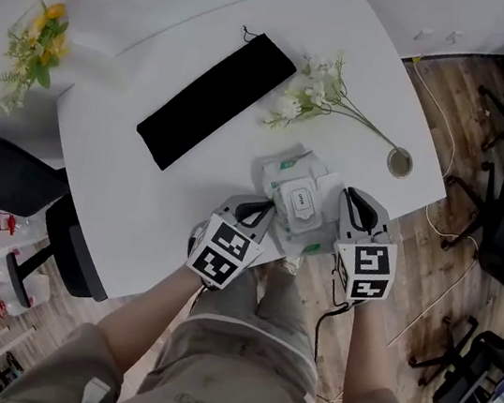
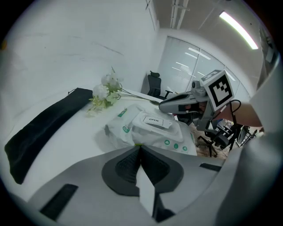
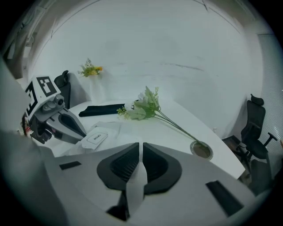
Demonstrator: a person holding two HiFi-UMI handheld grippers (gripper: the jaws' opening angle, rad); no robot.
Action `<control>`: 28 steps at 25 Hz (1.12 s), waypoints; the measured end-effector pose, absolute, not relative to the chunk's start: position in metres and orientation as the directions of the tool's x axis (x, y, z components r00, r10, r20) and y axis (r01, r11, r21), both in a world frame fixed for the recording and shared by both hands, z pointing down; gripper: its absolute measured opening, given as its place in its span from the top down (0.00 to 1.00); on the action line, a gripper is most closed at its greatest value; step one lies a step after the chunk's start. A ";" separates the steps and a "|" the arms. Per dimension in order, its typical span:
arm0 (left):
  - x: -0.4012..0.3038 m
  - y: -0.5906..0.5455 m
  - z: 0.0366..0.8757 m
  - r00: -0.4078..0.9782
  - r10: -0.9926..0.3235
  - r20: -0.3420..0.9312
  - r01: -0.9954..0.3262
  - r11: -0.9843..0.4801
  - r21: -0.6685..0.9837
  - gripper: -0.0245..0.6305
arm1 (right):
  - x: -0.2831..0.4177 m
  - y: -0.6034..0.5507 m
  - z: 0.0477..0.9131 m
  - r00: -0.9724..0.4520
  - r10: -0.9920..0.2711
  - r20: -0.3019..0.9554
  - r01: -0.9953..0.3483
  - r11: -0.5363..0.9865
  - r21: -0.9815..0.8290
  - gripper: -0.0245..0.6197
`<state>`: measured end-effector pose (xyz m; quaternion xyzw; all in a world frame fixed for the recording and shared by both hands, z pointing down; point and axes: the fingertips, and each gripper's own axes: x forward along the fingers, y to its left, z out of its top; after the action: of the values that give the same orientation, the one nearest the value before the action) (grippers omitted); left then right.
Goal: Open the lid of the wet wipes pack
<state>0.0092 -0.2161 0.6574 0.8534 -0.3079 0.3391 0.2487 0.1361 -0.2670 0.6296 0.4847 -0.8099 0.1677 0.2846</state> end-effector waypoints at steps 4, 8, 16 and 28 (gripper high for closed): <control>0.009 -0.217 0.657 0.566 -0.361 0.741 -0.704 -0.679 0.207 0.93 | 0.131 -0.267 0.636 -0.380 -0.674 0.634 -0.879 0.477 -0.020 0.89; 0.006 -0.218 0.648 0.549 -0.372 0.749 -0.713 -0.676 0.187 0.93 | 0.131 -0.267 0.617 -0.406 -0.681 0.609 -0.875 0.481 -0.046 0.89; -0.004 -0.231 0.571 0.537 -0.487 0.689 -0.747 -0.654 0.120 0.93 | 0.131 -0.264 0.521 -0.460 -0.733 0.500 -0.866 0.495 -0.071 0.89; -0.020 -0.239 0.430 0.569 -0.635 0.523 -0.749 -0.662 0.012 0.93 | 0.118 -0.241 0.379 -0.523 -0.783 0.335 -0.840 0.541 -0.048 0.89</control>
<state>-0.0203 -0.2387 0.4304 0.8780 -0.3942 0.2453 0.1168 0.1176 -0.2406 0.3791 0.4682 -0.8667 0.1026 0.1381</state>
